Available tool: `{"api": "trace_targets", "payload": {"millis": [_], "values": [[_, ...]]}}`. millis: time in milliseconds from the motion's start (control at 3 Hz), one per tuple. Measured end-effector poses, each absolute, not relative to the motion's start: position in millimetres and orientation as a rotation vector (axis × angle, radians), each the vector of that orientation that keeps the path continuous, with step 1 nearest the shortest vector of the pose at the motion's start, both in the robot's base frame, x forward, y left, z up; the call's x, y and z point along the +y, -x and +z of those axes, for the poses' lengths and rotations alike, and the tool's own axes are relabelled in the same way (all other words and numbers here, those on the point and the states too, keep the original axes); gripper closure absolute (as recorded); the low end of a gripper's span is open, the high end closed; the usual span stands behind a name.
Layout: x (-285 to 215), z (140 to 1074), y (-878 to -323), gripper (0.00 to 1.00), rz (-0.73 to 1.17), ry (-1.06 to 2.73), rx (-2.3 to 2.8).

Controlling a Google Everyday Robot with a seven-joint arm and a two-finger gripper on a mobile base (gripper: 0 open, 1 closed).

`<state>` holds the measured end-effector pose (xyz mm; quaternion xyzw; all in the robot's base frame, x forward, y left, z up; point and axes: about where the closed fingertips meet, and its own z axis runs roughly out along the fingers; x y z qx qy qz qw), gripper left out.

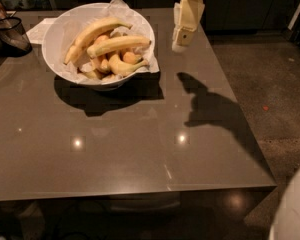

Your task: Pick banana from white bowl

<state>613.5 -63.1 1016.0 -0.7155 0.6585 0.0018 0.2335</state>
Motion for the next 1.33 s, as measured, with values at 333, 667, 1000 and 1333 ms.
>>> {"api": "trace_targets", "payload": {"millis": [333,667,1000,1333], "values": [[-44,1010,-635,0.00,0.024,2.010,1.772],[-24,1003,-653,0.18,0.051,2.041,1.752],[-11,995,-668,0.41,0.071,2.051,1.745],[0,986,-677,0.52,0.092,2.062,1.742]]}}
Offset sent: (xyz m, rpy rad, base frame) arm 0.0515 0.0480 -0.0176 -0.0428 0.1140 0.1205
